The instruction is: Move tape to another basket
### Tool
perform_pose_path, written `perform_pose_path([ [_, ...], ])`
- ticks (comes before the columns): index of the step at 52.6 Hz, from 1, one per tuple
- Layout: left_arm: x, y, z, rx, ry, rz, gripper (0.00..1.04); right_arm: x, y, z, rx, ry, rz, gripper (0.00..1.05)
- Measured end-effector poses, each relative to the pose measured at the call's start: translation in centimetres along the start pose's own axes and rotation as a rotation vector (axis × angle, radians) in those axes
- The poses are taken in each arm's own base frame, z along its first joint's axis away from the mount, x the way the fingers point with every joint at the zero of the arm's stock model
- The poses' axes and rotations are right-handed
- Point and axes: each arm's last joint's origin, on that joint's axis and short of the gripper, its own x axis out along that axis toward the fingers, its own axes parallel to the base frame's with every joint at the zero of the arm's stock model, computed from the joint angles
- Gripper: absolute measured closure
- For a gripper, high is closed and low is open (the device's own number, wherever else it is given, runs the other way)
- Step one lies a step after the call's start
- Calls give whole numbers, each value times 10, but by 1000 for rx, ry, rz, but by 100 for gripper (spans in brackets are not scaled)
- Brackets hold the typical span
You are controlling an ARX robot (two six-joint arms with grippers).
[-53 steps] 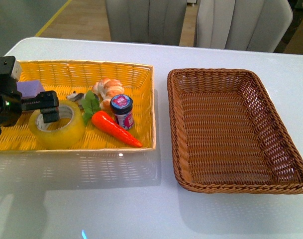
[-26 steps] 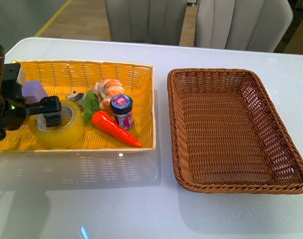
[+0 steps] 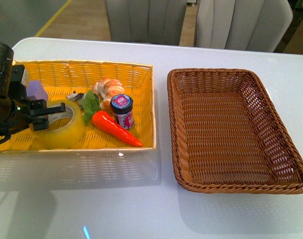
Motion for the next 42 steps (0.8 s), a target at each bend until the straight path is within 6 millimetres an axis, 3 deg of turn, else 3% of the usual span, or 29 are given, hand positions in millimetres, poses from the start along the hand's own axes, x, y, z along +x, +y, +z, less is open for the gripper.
perform_pose_path([
  [11, -21, 1, 9, -4, -41, 7, 89, 0, 0, 0, 0, 0, 0, 9],
  [25, -73, -14, 50, -20, -152, -24, 89, 0, 0, 0, 0, 0, 0, 9],
  [35, -86, -51, 68, 19, -172, -108, 89, 0, 0, 0, 0, 0, 0, 9],
  [42, -98, -88, 80, 58, -194, -196, 89, 0, 0, 0, 0, 0, 0, 9],
])
